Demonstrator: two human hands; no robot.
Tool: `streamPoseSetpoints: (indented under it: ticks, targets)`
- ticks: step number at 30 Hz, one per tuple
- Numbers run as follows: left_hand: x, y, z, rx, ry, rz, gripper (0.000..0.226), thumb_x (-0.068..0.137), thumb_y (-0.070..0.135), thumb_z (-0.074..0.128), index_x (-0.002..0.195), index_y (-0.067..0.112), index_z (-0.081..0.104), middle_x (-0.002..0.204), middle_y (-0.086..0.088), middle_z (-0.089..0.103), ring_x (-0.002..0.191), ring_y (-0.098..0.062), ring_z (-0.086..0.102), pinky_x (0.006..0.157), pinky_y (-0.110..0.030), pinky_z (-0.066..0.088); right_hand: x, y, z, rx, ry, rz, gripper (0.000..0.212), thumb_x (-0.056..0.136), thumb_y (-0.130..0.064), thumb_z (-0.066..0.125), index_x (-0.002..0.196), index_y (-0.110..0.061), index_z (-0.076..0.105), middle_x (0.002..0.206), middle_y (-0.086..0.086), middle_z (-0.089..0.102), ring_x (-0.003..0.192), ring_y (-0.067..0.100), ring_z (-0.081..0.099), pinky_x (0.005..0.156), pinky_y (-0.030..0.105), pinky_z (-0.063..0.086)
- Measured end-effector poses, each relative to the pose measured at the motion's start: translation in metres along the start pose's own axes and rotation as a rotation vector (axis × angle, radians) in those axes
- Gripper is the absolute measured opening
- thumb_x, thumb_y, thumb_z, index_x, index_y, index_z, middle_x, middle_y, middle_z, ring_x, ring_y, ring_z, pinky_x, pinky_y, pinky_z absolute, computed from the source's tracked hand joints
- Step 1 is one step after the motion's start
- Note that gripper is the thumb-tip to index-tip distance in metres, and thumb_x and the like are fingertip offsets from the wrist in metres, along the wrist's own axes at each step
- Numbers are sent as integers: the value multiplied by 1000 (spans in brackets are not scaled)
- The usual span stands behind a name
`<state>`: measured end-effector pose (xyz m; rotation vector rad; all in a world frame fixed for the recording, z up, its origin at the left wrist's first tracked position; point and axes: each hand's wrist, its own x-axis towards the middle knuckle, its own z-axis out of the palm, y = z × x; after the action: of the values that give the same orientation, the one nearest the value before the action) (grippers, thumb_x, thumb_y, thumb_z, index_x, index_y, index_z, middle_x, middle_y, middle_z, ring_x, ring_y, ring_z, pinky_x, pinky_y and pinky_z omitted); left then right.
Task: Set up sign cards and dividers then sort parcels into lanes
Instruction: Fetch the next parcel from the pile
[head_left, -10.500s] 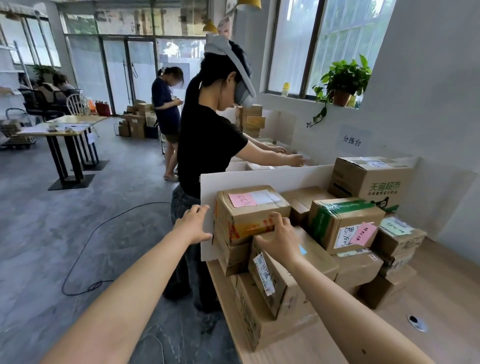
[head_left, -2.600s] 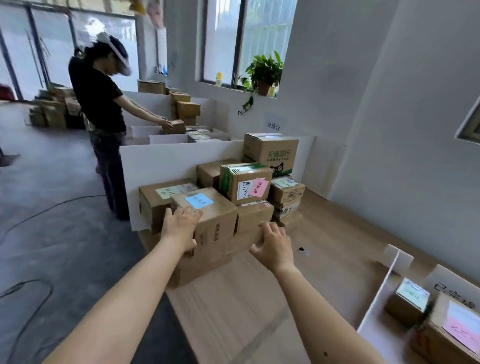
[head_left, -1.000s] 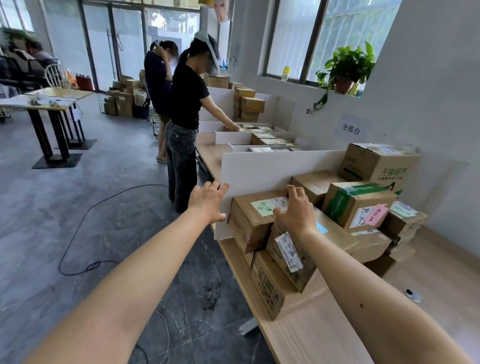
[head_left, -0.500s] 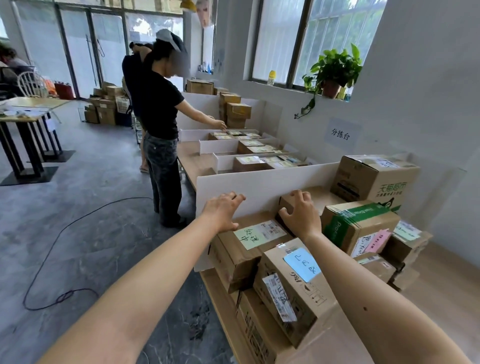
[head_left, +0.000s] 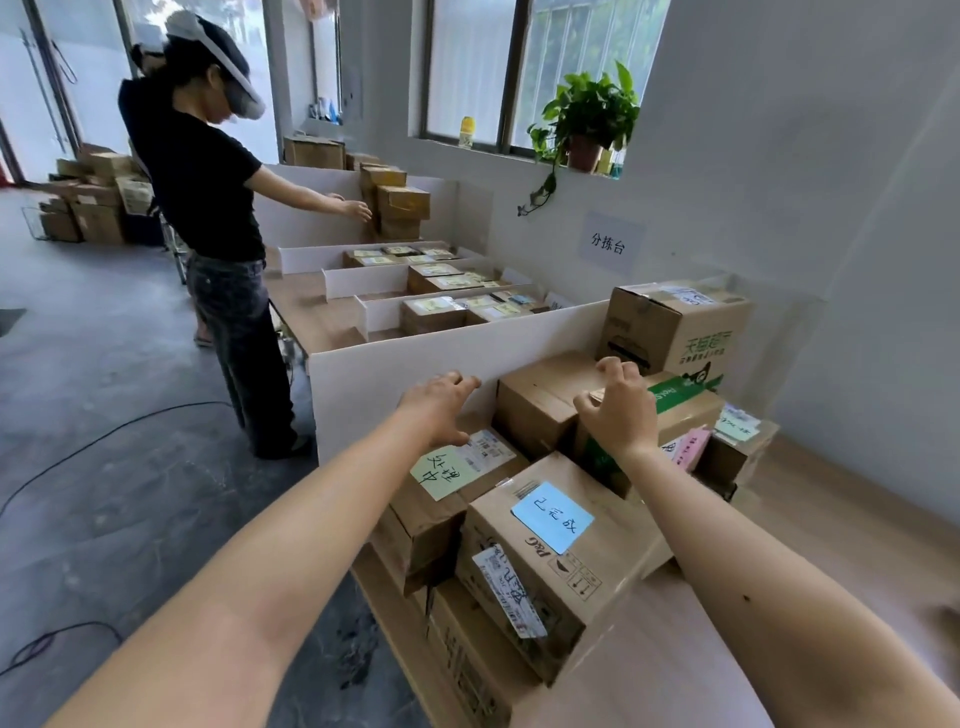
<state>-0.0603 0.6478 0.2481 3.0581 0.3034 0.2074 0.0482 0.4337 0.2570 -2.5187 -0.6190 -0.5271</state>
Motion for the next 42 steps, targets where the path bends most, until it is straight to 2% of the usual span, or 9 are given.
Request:
streamPoseSetpoints:
  ticks: [7, 14, 18, 23, 28, 32, 34, 37, 42]
  targets:
    - [30, -9, 8, -80, -20, 5, 86, 78, 42, 72, 147, 27, 23, 147, -5, 35, 131, -24, 40, 100, -39, 43, 9, 6, 4, -118, 35, 17, 46, 84, -27, 62, 124, -8, 52, 120, 15, 54, 110, 32, 52, 89, 43, 43]
    - [76, 19, 8, -157, -22, 156, 87, 78, 40, 72, 148, 27, 22, 148, -4, 34, 129, -25, 43, 96, -38, 44, 15, 22, -2, -169, 130, 207, 45, 85, -28, 60, 125, -9, 51, 123, 15, 52, 114, 32, 47, 95, 44, 37]
    - [94, 46, 16, -213, -84, 283, 90, 79, 40, 73, 149, 28, 18, 151, -3, 28, 131, -26, 40, 100, -41, 45, 12, 37, -6, -195, 174, 352, 45, 87, -26, 55, 128, -9, 49, 127, 17, 50, 118, 35, 46, 99, 50, 39]
    - [117, 77, 21, -344, -156, 400, 95, 75, 40, 76, 149, 29, 17, 154, -5, 23, 138, -27, 30, 108, -43, 36, 0, 53, -17, -177, 216, 547, 41, 92, -10, 42, 133, -12, 51, 134, 17, 49, 122, 34, 44, 100, 47, 36]
    - [129, 100, 26, -477, -216, 487, 98, 71, 36, 80, 147, 31, 19, 148, -8, 30, 135, -28, 33, 107, -47, 37, -13, 72, -18, -30, 163, 653, 50, 89, -8, 48, 136, -23, 49, 123, 11, 60, 111, 34, 55, 94, 46, 47]
    - [134, 110, 31, -602, -273, 482, 106, 67, 32, 84, 149, 31, 15, 149, -10, 28, 135, -31, 33, 108, -46, 34, -27, 66, -14, 175, -36, 739, 51, 86, -9, 56, 135, -21, 46, 117, 1, 62, 107, 24, 58, 87, 28, 46]
    - [136, 114, 31, -618, -295, 489, 110, 65, 32, 85, 149, 31, 14, 148, -11, 29, 134, -32, 33, 108, -47, 34, -31, 65, -6, 277, -40, 761, 69, 81, -11, 63, 143, -23, 38, 130, -1, 57, 121, 22, 53, 98, 37, 48]
    - [136, 118, 30, -610, -309, 493, 113, 62, 37, 86, 149, 30, 14, 145, -13, 32, 133, -32, 34, 108, -48, 35, -37, 56, -2, 386, 7, 763, 79, 79, -6, 68, 148, -18, 32, 139, 3, 48, 128, 23, 46, 99, 52, 47]
    - [132, 131, 26, -394, -264, 516, 122, 55, 68, 76, 149, 32, 6, 146, -10, 29, 133, -31, 32, 104, -49, 39, -44, 42, -2, 435, 25, 843, 71, 83, 0, 61, 146, -16, 33, 137, 10, 48, 126, 27, 46, 95, 43, 47]
